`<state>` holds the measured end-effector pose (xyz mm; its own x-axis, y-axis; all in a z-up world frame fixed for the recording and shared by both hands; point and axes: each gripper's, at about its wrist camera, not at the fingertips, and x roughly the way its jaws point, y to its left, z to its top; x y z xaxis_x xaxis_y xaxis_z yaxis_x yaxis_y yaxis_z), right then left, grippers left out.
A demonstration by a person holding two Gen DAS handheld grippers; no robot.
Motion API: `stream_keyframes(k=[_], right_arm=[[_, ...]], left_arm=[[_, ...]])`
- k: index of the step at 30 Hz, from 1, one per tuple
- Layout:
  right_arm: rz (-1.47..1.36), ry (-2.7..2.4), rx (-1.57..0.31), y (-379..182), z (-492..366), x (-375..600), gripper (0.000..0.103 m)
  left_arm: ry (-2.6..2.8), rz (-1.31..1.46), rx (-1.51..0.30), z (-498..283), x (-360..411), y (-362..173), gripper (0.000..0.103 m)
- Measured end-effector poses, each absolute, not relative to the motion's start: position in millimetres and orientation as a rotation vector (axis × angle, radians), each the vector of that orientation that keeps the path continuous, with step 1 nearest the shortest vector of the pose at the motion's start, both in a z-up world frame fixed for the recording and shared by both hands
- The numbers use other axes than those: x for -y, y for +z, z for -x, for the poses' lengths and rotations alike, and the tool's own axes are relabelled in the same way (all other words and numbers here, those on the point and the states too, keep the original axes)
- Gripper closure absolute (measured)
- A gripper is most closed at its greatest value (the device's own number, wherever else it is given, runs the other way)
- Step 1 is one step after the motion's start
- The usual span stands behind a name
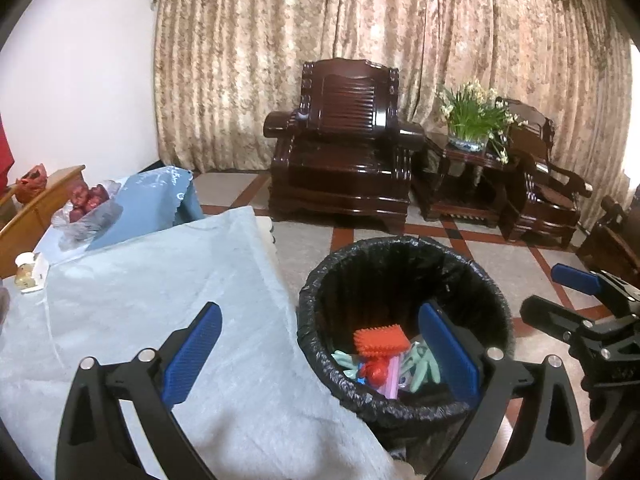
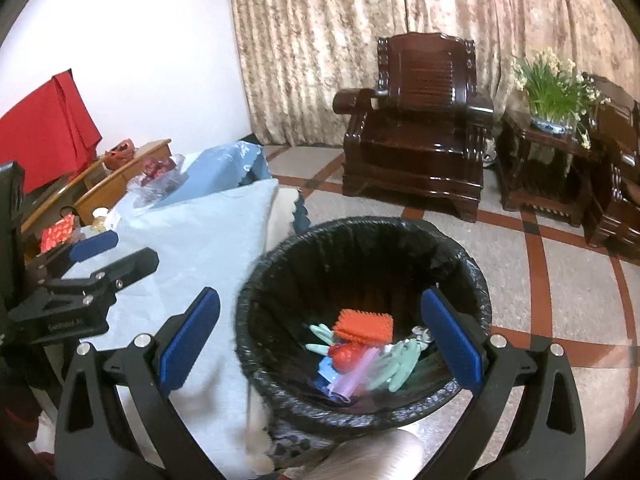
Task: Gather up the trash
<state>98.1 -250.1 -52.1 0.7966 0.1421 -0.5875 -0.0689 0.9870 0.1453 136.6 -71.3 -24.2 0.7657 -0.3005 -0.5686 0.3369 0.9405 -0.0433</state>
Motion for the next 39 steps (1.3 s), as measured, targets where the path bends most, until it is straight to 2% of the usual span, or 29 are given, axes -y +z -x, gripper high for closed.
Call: stream_keyframes(k=[16, 39], right_arm=[[-0.071, 0.168, -0.565, -9.5, -67.5, 216.9, 0.005], [-0.043, 0.183, -0.538, 1.9, -53.0, 199.1, 0.005]], left_arm=[[-0.285, -0.031, -0.502, -80.9, 35.8, 19.0, 0.006], [-0.262, -0.02, -0.46, -58.2, 22.4, 25.6, 0.006]])
